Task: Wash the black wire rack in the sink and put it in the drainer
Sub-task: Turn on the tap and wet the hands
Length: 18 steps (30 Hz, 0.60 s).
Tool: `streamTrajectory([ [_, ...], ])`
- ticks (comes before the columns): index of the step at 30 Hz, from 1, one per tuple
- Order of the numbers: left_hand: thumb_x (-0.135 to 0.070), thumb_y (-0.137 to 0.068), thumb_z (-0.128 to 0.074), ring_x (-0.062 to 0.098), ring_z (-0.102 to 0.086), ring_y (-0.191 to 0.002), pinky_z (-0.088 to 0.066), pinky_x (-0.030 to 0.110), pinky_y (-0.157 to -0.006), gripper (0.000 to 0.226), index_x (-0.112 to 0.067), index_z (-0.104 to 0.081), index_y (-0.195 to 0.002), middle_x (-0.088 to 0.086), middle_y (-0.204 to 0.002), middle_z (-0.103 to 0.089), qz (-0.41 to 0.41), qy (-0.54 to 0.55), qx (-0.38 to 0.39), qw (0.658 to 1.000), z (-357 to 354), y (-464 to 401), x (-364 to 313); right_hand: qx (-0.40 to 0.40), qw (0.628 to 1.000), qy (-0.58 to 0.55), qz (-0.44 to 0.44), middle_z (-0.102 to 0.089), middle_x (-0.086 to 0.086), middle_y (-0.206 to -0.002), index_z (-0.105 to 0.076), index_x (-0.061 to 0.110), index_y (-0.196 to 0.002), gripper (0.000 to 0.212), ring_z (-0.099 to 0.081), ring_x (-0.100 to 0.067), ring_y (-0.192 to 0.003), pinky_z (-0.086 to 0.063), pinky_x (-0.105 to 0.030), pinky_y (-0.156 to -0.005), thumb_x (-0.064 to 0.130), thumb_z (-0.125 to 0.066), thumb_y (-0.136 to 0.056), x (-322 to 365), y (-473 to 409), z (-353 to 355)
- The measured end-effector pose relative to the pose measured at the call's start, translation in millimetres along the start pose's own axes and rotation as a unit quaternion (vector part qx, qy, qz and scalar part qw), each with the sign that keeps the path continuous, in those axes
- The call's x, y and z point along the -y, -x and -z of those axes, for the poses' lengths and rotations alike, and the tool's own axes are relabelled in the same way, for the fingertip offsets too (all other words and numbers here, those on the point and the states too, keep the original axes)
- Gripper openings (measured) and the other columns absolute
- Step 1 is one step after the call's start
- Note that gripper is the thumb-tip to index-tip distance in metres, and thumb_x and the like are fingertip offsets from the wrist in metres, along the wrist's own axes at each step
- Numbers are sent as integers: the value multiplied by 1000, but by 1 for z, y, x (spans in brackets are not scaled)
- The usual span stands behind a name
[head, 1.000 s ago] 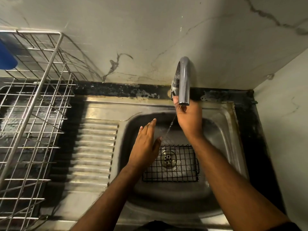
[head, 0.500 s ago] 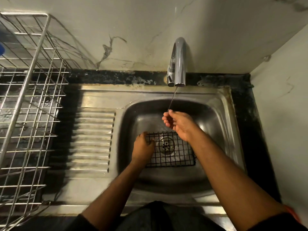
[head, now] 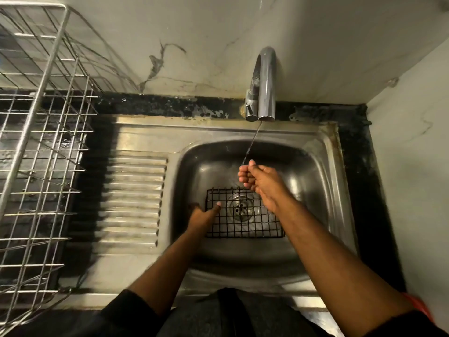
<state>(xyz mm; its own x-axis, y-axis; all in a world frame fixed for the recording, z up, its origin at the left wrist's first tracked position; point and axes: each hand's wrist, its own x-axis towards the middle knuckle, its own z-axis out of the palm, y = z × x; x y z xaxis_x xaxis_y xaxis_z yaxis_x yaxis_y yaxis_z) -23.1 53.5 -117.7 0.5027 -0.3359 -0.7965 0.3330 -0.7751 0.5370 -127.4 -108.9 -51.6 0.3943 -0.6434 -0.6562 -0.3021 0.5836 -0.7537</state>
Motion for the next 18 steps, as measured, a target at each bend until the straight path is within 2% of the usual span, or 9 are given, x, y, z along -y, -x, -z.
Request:
streamTrajectory([
  [2, -59, -76, -79, 32, -59, -118, -51, 44, -101, 97, -4, -43, -148, 21, -143, -55, 61, 59, 37, 996, 0, 0, 3, 8, 1000, -17, -2, -75, -13, -100, -71, 6, -106, 35, -71, -17, -87, -56, -27, -75, 36, -52, -102, 6, 0, 0],
  [5, -65, -62, -86, 26, -63, -108, -54, 44, -92, 99, -8, -55, -136, 16, -129, -64, 53, 112, 50, 991, 0, 5, 3, 23, 997, -72, -10, -75, -13, -103, -69, 4, -110, 39, -72, -19, -93, -57, -28, -77, 37, -49, -103, 15, 1, -2],
  [7, -61, -66, -88, 24, -66, -101, -57, 42, -86, 76, -10, -65, -118, 11, -114, -71, 4, 149, 50, 988, -1, 14, -6, 24, 993, -114, -7, -74, -13, -106, -68, 3, -113, 40, -72, -19, -96, -57, -28, -81, 36, -47, -104, 22, 5, -5],
  [9, -50, -77, -84, 23, -68, -90, -54, 34, -71, 44, -14, -68, -96, 6, -94, -75, -41, 153, 59, 986, -3, 26, -20, 16, 988, -152, 6, -75, -11, -108, -68, 7, -111, 36, -72, -19, -100, -56, -28, -83, 34, -47, -105, 27, 8, -6],
  [11, -45, -82, -82, 21, -61, -66, -49, 29, -57, 37, -17, -59, -76, 2, -68, -65, -89, 161, 64, 981, -4, 39, -35, 8, 981, -191, 14, -75, -10, -108, -69, 8, -109, 31, -71, -20, -103, -56, -28, -83, 30, -48, -104, 34, 12, -7],
  [13, -46, -88, -76, 15, -51, -54, -44, 26, -49, 40, -12, -57, -77, 1, -62, -56, -139, 180, 60, 972, -2, 56, -50, 10, 973, -231, 9, -74, -12, -110, -67, 6, -112, 29, -71, -20, -103, -55, -27, -82, 26, -48, -104, 44, 16, -9],
  [15, -47, -94, -69, 9, -54, -51, -45, 25, -46, 50, 2, -61, -93, 1, -65, -60, -181, 181, 59, 965, 1, 70, -61, 25, 967, -255, 14, -72, -14, -112, -66, 3, -114, 28, -70, -22, -104, -56, -27, -82, 23, -48, -104, 56, 24, -12],
  [16, -45, -96, -66, 6, -54, -49, -45, 23, -45, 49, 4, -61, -98, -3, -63, -60, -192, 182, 54, 963, 4, 78, -69, 35, 966, -256, 26, -72, -15, -111, -66, 3, -114, 28, -71, -22, -104, -57, -28, -83, 22, -49, -104, 62, 29, -13],
  [18, -42, -100, -61, 2, -53, -45, -42, 17, -42, 36, -7, -58, -94, -9, -57, -57, -201, 188, 56, 960, 10, 92, -83, 58, 970, -225, 70, -73, -15, -110, -67, 4, -112, 29, -71, -22, -104, -58, -29, -86, 24, -47, -104, 74, 43, -13],
])
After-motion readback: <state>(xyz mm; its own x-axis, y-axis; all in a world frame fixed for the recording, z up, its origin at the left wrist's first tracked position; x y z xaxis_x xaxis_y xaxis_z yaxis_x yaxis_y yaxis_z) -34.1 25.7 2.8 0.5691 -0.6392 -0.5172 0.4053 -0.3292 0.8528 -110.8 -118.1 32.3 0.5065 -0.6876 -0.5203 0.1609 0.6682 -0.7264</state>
